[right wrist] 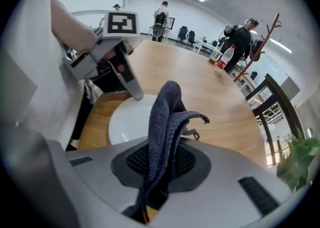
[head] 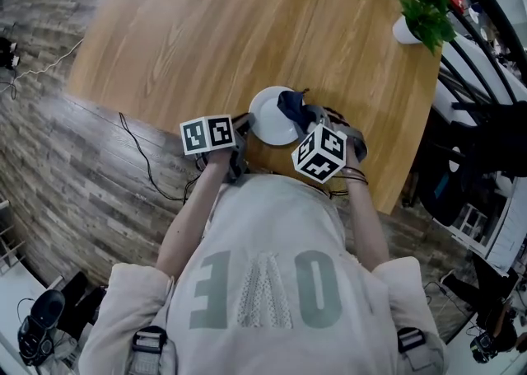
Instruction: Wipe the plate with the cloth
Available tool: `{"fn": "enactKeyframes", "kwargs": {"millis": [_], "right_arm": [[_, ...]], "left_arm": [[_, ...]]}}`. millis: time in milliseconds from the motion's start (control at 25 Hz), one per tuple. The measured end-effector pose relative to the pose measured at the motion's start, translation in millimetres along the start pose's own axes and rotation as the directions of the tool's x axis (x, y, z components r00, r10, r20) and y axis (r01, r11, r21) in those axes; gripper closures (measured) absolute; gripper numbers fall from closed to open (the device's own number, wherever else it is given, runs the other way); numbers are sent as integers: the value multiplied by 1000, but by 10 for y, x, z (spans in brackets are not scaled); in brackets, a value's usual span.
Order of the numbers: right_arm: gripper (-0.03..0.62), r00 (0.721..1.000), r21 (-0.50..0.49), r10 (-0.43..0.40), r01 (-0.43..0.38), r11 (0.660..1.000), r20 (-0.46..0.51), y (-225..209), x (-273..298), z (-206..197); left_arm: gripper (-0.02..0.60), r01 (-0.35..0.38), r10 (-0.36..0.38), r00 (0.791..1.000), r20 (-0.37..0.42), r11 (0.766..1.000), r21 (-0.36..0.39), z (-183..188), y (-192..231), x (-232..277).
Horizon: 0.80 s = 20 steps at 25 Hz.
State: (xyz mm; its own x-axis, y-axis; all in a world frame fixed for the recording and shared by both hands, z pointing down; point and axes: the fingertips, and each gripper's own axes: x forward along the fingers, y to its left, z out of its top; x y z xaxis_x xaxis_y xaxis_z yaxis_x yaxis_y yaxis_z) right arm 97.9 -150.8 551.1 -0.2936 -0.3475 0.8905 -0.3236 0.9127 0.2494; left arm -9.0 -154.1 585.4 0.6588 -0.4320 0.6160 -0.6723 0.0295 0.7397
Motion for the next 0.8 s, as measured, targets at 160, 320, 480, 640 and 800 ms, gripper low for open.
{"fn": "enactKeyframes", "kwargs": {"millis": [160,320,480,640,800], "right_arm": [[537,997,-70,-47,42,997,-62,-316,246,-24],[537,996,-110,-44,34,993,-82,-356,364,-51],[537,995,-133,-47,36,990,-83,-277,349,-27],[537,995,-202,-28,8,979,-95,-127,343,8],[537,994,-253,20,-46,966,-107,81,321,4]], "left_arm": [[545,-2,2,1000,-1,1000,-5,-18,-2,18],[545,-7,7,1000,-1,1000,2,-9,-4,35],[543,-12,12,1000,4,1000,6,-9,0,6],[545,-13,13,1000,6,1000,5,0,3,-2],[544,-19,19,1000,11,1000,10,0,-10,5]]}}
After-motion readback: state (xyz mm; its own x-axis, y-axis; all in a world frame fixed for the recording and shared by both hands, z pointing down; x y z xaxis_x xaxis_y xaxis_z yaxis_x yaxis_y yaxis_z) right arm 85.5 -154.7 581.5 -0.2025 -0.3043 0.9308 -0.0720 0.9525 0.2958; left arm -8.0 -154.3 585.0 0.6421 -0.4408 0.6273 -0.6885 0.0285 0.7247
